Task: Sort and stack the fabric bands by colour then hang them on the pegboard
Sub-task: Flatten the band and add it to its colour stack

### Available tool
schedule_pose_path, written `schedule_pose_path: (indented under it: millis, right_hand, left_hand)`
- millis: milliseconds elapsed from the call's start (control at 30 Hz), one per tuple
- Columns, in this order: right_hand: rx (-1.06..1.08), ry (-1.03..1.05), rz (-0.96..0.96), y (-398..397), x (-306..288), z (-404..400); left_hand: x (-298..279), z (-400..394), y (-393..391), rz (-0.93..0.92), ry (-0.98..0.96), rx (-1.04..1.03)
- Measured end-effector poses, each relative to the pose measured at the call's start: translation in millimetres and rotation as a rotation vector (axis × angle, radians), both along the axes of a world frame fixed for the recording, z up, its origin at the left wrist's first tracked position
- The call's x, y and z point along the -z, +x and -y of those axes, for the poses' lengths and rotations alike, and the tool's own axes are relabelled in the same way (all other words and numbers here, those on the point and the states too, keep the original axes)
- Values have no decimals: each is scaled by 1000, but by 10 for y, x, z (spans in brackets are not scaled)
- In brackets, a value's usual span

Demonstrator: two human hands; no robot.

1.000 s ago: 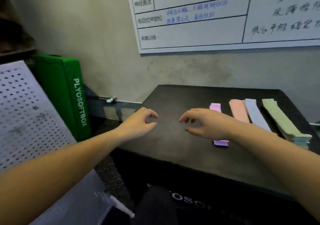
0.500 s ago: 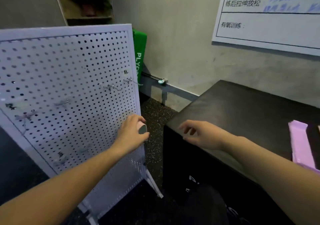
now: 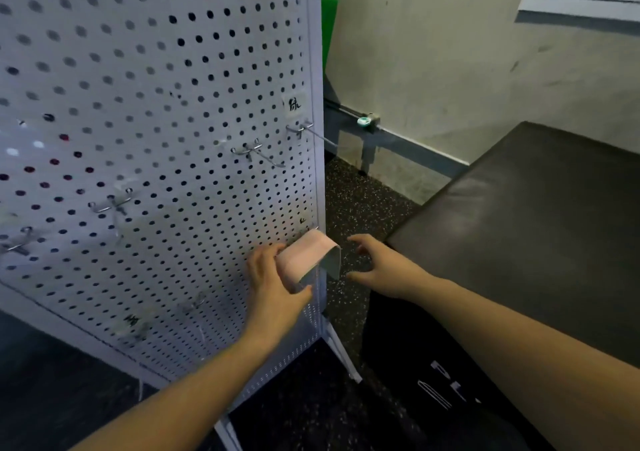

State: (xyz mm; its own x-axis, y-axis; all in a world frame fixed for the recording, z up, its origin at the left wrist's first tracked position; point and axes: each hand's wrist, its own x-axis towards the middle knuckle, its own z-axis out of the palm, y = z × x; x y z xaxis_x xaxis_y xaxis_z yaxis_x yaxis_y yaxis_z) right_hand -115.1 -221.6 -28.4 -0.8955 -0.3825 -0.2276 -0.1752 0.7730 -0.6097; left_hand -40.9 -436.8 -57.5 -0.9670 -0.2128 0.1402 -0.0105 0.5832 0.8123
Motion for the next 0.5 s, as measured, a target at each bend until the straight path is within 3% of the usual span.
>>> schedule_pose_path:
  millis: [233, 500]
  right_hand:
    - [23, -96, 62, -284, 284, 389]
    - [124, -57, -98, -332, 123, 389]
  left_hand:
    - [124, 125, -16, -71, 24, 51]
    - [-19, 207, 132, -101, 148, 73]
